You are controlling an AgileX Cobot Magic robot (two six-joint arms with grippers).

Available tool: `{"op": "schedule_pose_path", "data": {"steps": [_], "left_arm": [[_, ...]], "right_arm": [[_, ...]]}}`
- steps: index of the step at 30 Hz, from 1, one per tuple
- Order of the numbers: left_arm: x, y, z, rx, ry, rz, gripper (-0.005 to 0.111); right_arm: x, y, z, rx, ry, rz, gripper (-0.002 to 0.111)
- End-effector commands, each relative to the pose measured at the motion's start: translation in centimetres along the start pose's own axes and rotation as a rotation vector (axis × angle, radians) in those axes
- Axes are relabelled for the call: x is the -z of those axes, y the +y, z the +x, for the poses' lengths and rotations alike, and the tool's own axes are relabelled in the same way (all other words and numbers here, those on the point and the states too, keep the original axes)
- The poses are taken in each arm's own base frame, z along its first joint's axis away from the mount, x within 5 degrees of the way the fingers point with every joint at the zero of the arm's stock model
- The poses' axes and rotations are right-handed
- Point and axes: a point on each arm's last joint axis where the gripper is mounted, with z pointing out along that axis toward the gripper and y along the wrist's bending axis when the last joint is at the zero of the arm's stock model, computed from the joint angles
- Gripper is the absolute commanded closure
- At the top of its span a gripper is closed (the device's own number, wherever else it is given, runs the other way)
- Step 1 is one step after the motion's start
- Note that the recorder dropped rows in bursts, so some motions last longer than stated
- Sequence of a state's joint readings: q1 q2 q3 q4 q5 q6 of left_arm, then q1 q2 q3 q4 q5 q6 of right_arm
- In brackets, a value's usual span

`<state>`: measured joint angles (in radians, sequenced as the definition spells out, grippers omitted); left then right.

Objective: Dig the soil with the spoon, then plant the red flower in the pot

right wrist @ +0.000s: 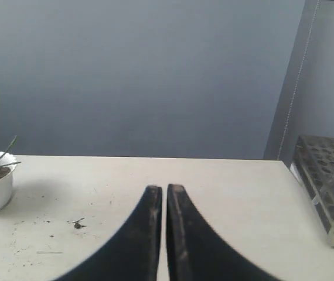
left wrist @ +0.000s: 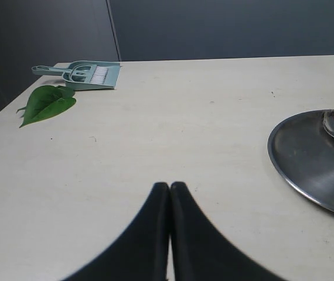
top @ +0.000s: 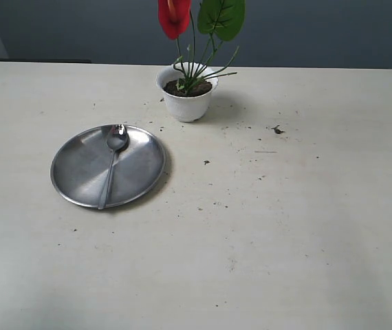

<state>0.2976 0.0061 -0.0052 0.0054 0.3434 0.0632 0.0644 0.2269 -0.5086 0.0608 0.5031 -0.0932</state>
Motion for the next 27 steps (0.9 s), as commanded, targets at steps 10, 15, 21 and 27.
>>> {"op": "schedule_pose_path", "data": {"steps": [10, 15, 21, 27], "left_arm": [[0.0, 0.0, 0.1, 0.001, -0.009, -0.001, 0.107], [0.0, 0.0, 0.1, 0.001, -0.009, -0.001, 0.107], [0.0, 0.0, 0.1, 0.001, -0.009, -0.001, 0.107], [0.0, 0.0, 0.1, 0.001, -0.009, -0.001, 0.107]], "right_arm": [[0.5, -0.3, 3.6, 0.116, -0.172, 0.077, 0.104], [-0.2, -0.4, 6.1, 0.07, -0.175, 0.12, 0.104], [-1.0, -0.3, 8.1, 0.049, -0.134, 0.116, 0.104], [-1.0, -0.4, 8.3, 0.061, -0.121, 0.118, 0.104]]}}
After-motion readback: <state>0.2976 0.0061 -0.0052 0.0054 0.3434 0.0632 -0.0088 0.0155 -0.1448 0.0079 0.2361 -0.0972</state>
